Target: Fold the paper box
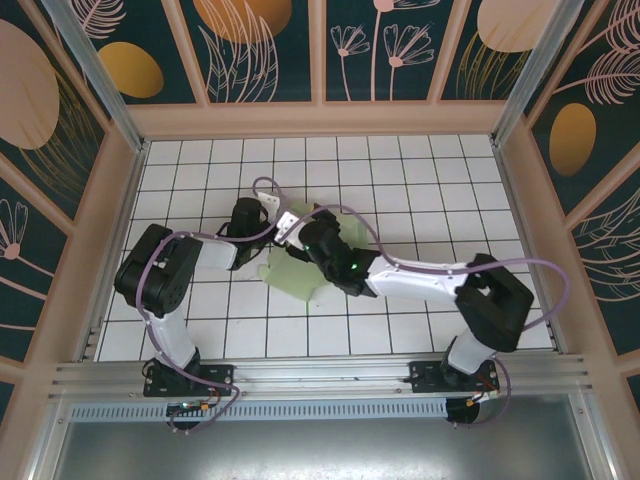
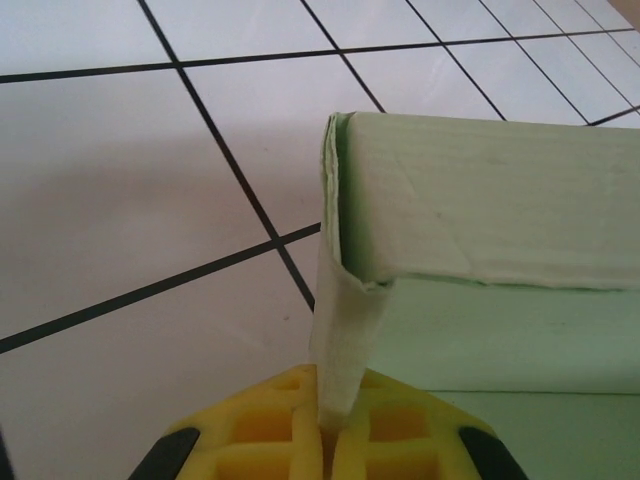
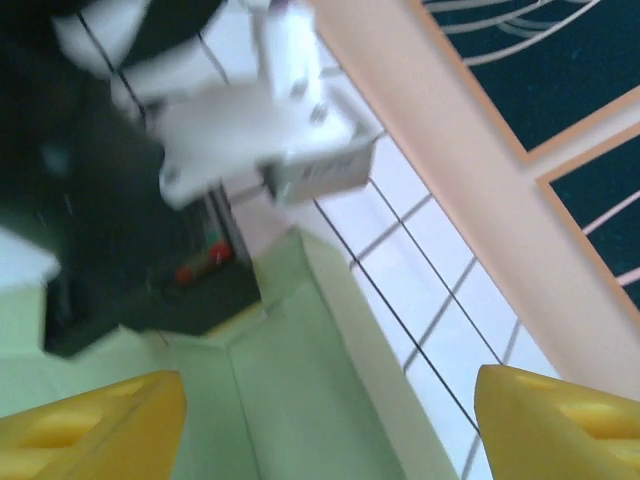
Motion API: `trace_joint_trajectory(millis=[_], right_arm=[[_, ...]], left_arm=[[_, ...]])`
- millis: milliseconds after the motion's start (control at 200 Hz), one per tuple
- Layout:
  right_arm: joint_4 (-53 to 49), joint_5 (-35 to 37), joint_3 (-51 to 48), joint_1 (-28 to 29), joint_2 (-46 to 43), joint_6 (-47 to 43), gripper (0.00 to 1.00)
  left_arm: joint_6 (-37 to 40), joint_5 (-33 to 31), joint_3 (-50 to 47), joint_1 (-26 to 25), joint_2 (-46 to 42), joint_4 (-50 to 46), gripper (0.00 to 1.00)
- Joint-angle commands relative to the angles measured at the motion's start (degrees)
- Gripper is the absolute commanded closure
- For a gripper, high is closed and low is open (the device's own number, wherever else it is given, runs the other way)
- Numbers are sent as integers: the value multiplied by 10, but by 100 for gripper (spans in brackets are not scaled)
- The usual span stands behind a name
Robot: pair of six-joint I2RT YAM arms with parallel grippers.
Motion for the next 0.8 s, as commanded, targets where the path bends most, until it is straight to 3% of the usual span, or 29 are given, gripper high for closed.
trace_joint_trajectory(millis=[0, 140, 235, 385, 580, 796], right_arm=[[-25, -128, 35, -18, -61, 164, 23], [29, -237, 27, -89, -113, 325, 24], [70, -267, 5, -152, -140, 439, 24], [-20, -327, 52, -251, -114, 576, 27], [-140, -406, 123, -300, -25, 597, 28], [-224, -508, 183, -306, 85, 585, 29]], left_arm=[[9, -32, -18, -1, -17, 26, 94], [13, -47, -42, -1, -28, 71, 93], [20, -48, -55, -2, -35, 93, 92], [62, -51, -86, -19, -48, 147, 92], [92, -75, -95, -53, -38, 183, 92], [86, -89, -105, -76, -22, 225, 89]])
